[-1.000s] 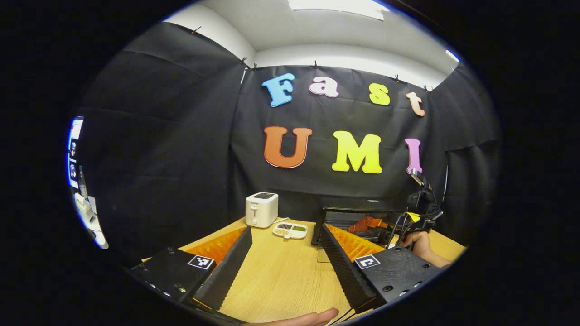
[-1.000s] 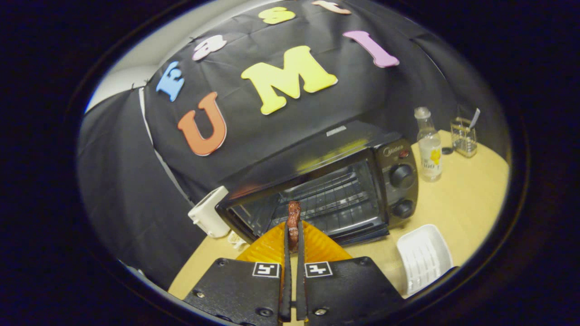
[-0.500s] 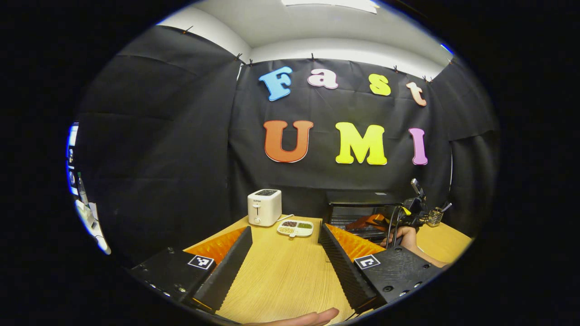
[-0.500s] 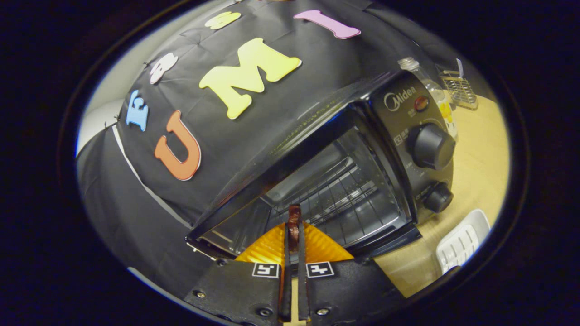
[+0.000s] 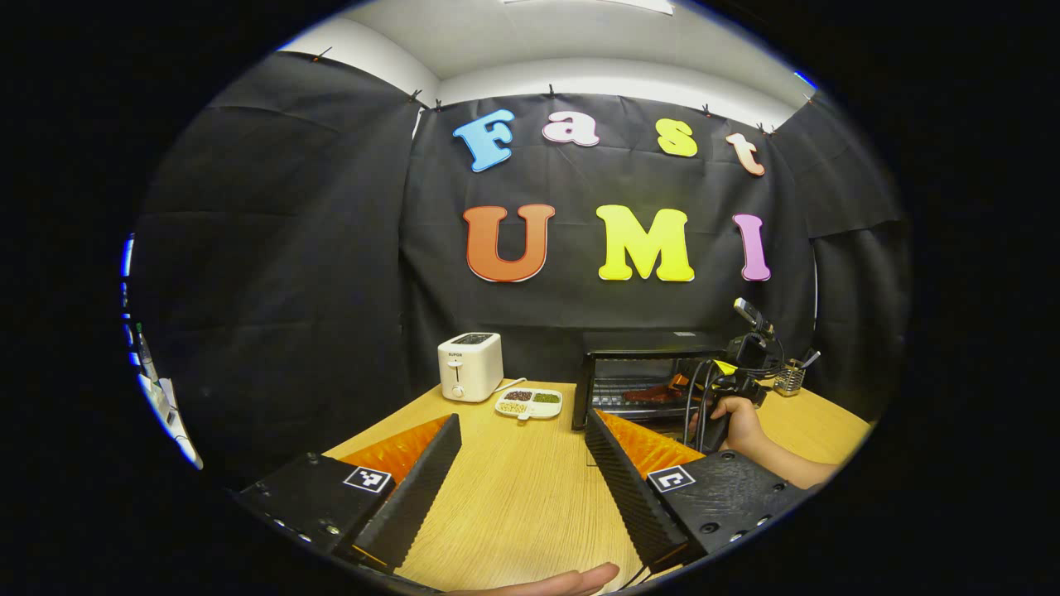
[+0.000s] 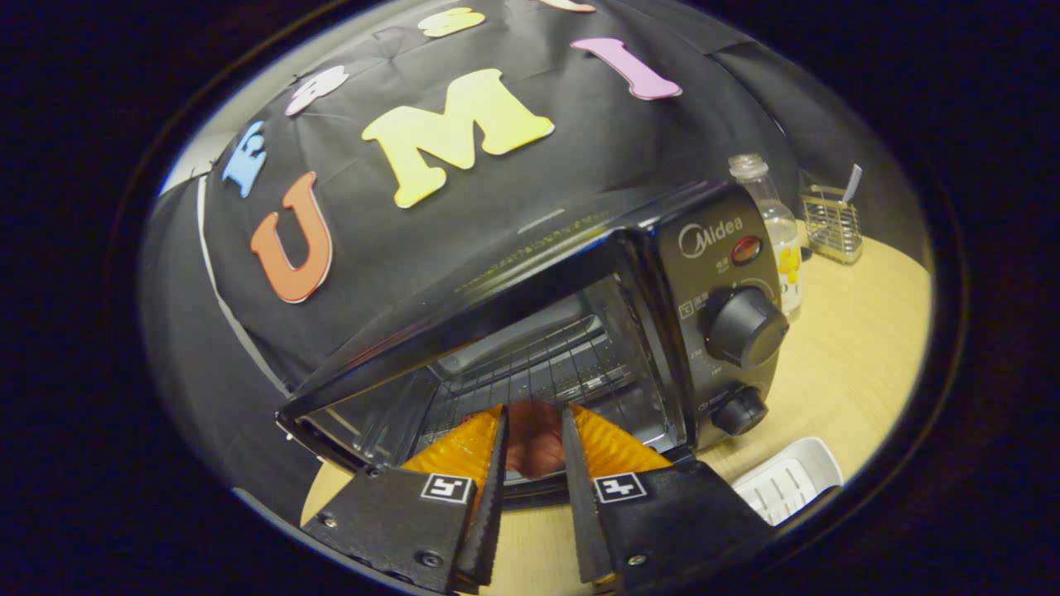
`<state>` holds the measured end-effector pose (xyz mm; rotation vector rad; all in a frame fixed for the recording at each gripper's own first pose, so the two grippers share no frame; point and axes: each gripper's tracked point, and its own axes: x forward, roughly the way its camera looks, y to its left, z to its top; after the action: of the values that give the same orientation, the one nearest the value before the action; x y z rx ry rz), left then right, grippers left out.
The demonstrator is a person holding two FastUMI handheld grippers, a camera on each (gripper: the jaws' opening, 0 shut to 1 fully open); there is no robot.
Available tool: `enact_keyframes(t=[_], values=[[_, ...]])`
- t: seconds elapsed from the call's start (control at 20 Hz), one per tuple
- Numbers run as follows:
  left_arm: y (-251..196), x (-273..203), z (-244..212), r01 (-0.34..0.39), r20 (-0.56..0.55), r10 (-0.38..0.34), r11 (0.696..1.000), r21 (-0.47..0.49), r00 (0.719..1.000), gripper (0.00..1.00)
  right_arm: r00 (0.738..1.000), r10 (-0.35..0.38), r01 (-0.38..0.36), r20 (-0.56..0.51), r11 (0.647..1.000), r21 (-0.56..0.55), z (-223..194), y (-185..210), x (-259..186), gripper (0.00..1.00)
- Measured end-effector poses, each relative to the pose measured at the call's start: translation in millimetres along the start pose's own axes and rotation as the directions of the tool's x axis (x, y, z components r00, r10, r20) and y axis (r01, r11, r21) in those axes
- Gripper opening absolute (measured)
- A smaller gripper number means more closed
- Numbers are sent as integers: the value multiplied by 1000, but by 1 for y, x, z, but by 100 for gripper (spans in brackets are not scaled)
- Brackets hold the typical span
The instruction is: Open the electric oven with the left hand, put the food in, and close the electric oven.
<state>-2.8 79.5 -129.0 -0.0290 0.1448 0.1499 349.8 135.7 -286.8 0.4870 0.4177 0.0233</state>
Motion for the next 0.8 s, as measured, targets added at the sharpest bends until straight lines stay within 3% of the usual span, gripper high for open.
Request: enact_keyframes(t=[0.05,0.1,0.25,0.3,0.55,0.6,0.7,0.75,0.8], values=[[-1,0,-1,4,-8,-4,1000,0,1000,96,999,35,-35,7,999,-19,1,6,-7,43],[-3,1,-3,10,-13,-10,1000,2,1000,96,998,55,-55,10,998,-36,1,8,-25,59],[-7,4,-6,28,-33,-28,1000,5,999,96,995,101,-99,9,991,-94,0,7,-67,72],[-8,6,-9,32,-43,-32,999,5,999,96,992,122,-119,16,986,-113,2,8,-83,81],[-23,19,-24,53,-84,-49,997,55,995,96,974,171,-140,147,970,-198,43,-4,-169,92],[-28,22,-30,60,-100,-53,996,61,994,96,968,191,-154,163,964,-216,52,-3,-183,99],[-41,31,-38,81,-122,-72,995,66,990,96,947,250,-190,199,942,-277,69,1,-215,100],[-47,35,-45,87,-140,-77,994,66,987,96,939,260,-183,225,932,-313,79,-1,-231,95],[-53,39,-51,95,-158,-84,993,66,984,96,931,260,-163,255,923,-348,89,-5,-248,100]])
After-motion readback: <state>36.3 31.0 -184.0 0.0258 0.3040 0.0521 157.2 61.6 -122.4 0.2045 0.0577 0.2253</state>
